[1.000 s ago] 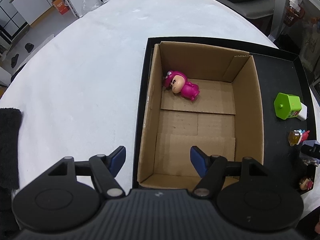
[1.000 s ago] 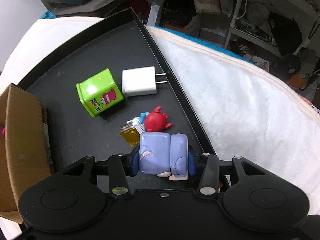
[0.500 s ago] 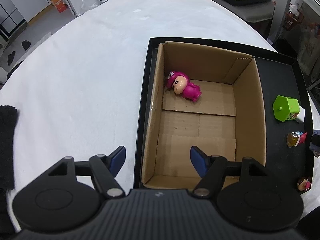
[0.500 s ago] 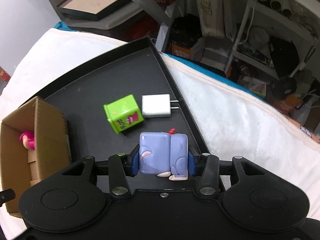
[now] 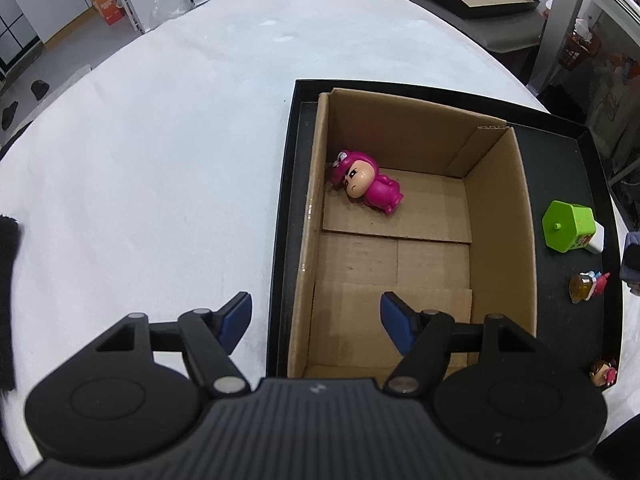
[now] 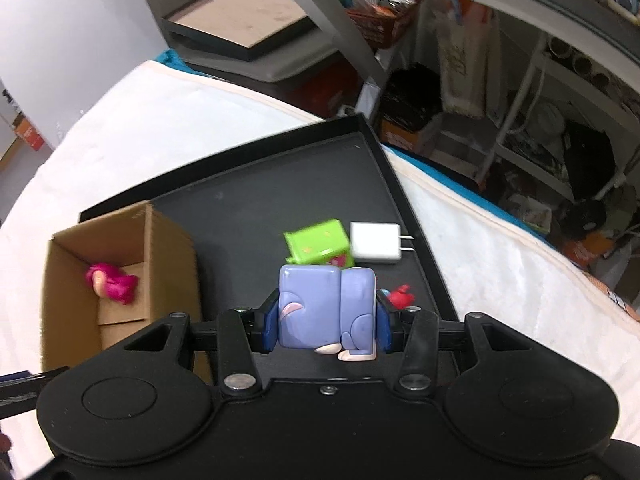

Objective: Organize rigid objects
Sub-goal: 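Lift the lavender block toy with the right gripper and release it into the box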

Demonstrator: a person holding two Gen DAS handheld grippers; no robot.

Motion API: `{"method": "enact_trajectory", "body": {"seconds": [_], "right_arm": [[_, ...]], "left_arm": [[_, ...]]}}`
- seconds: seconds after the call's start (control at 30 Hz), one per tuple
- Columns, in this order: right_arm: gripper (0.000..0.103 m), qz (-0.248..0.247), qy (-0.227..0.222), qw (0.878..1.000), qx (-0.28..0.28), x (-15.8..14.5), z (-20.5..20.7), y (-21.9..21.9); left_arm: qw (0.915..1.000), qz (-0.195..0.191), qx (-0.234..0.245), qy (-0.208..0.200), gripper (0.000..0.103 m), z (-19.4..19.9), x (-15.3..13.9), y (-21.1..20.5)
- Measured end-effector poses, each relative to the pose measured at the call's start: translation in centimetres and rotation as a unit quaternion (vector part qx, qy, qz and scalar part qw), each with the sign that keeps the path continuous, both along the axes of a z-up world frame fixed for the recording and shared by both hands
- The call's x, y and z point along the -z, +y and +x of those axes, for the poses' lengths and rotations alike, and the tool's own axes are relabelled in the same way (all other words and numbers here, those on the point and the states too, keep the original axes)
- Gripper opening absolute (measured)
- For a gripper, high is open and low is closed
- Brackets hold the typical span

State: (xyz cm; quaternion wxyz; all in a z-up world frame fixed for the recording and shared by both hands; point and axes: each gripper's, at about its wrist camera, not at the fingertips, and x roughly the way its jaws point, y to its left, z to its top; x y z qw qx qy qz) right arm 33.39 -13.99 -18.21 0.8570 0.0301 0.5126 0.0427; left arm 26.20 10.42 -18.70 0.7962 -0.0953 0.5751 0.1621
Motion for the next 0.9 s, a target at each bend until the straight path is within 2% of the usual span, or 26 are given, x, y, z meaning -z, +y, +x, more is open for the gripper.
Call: {"method": "enact_trajectory", "body": {"seconds": [0.23,0.4,0.6,0.73,0.8,0.9], "right_arm": [[0.044,0.016,-0.011,0.999,-0.031,-1.3,0.1,2.4],[0.044,0.023,-0.016,0.998,-0.047,-1.8,0.3,4.1],[0.044,0.035,-0.019,0.996,-0.075,-2.3,0.3,6.7],[0.044,0.029,-0.022,0.995,-0.091,-2.5,0.4,8.5],[0.044,0.026,-0.026,0.994,-0.099,-2.7,0.4,9.4],[0.044,0.027,-0.027,0.993,-0.109,-2.8,0.5,10.5]], "left_arm": [[0.9994,-0.032,-0.013,-0.010,0.062,-0.2,0.8,1.7],[0.9980,-0.059,-0.018,-0.013,0.042,-0.2,1.4,2.5],[0.9964,-0.082,-0.019,-0.008,0.026,-0.1,2.2,3.1],[0.9962,-0.083,-0.023,-0.006,0.019,-0.2,2.5,3.3],[0.9959,-0.087,-0.026,-0.004,0.012,-0.3,2.7,3.6],[0.9944,-0.099,-0.035,0.001,0.012,-0.4,2.9,4.1]]}}
